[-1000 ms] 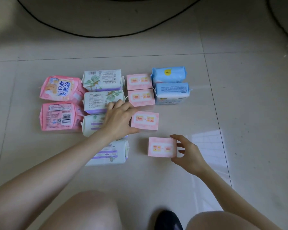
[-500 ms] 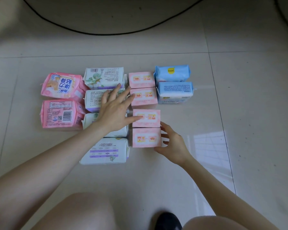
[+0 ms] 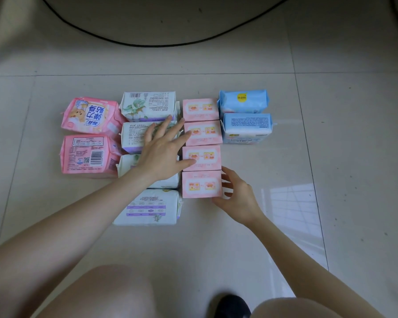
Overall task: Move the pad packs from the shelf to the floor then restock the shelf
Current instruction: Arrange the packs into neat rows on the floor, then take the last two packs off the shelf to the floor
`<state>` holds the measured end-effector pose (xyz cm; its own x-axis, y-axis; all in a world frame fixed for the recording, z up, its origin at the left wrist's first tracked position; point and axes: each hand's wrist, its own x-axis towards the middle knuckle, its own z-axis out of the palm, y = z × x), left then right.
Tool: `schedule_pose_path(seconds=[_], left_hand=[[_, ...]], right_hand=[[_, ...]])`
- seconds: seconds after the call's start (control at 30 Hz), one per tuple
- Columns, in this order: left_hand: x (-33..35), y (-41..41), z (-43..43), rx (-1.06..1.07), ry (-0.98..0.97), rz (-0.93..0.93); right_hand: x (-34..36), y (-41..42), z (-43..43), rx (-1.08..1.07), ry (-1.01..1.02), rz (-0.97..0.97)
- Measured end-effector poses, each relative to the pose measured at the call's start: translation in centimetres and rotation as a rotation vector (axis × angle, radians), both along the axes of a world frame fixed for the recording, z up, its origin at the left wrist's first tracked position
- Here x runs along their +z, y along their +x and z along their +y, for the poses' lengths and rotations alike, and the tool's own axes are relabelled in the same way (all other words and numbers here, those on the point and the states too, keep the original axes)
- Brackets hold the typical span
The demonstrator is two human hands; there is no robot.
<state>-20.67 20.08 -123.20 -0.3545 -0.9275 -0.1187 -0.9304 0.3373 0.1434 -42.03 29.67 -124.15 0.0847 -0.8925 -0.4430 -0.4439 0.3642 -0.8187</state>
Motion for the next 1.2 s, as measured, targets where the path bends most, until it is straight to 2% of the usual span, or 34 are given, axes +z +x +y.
schedule_pose_path(seconds=[0.3, 0.6, 0.83, 1.2], left_hand=[[0.0, -0.2, 0.2, 0.007, 0.014, -0.044], [3.9, 0.0, 3.4, -0.002, 0.045, -0.073], [11.4, 0.9, 7.4, -0.065, 0.12, -0.173], [29.2, 0.2, 12.6, -0.055, 0.204, -0.272]], right_hand=[[0.4, -0.1, 0.3, 0.042, 0.0, 0.125], [5.1, -0.5, 1.8, 0.266, -0.04, 0.507], [12.5, -0.8, 4.1, 0.441, -0.018, 0.726], [30.3, -1.2, 6.4, 0.527, -0.011, 0.859]])
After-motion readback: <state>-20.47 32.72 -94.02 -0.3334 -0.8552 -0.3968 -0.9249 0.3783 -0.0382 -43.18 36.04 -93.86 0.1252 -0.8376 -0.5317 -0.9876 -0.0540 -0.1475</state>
